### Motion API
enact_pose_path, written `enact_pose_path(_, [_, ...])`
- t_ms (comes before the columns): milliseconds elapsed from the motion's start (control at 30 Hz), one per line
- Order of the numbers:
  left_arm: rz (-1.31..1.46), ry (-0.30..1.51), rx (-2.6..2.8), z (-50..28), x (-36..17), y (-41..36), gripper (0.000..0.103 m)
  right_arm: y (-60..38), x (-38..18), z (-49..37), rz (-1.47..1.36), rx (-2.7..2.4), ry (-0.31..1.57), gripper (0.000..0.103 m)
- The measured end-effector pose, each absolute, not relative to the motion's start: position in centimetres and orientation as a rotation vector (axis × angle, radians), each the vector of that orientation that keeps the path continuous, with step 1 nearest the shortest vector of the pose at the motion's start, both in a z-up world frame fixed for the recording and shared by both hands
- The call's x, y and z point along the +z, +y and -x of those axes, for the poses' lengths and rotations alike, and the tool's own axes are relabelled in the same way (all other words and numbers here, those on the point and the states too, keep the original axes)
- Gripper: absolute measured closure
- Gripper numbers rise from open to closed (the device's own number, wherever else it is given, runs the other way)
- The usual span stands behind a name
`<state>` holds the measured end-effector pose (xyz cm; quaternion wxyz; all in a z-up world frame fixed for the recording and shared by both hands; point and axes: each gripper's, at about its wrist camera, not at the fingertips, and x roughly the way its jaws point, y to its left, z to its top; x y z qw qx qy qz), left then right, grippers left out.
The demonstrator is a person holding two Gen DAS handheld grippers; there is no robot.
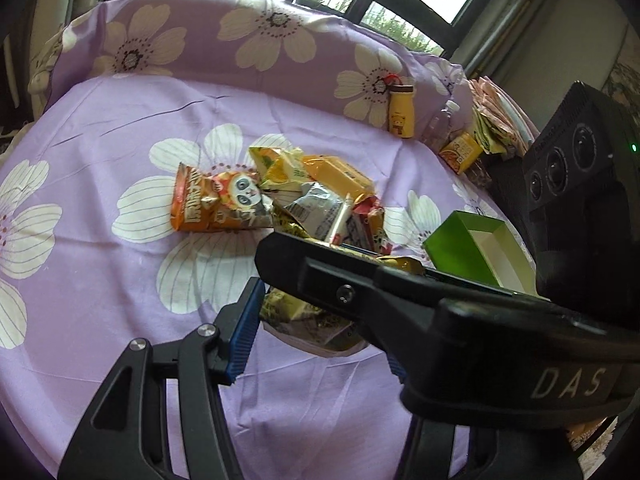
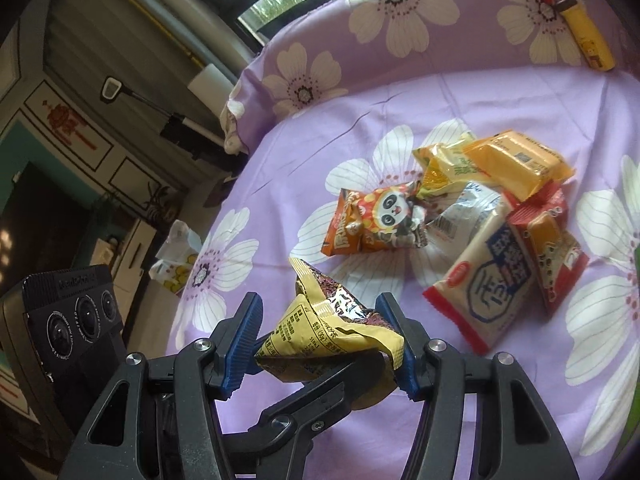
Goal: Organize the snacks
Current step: 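Carry the yellow snack with the right gripper over the green box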
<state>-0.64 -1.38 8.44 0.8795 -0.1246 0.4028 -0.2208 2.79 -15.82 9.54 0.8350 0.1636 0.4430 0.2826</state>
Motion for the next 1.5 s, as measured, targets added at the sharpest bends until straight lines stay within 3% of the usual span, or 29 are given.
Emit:
enact_pose_path(367, [0.139, 0.730, -0.576, 2.6, 8.4, -5.8, 0.048, -20.1, 9.7, 0.5, -0.340, 0.524, 0.795, 0.041])
enact_pose_path(567, [0.176, 0.730, -0.611, 2.5, 7.7, -6.7, 0.049, -21.3, 9.4, 0.8, -0.335, 0.486, 0.805, 0.041])
enact_pose_path(1500, [0.088, 0.590, -0.730, 5.0, 15.2, -17.0, 0.048, -31.8, 16.3, 4.5, -0.381, 0.391, 0.637, 0.041])
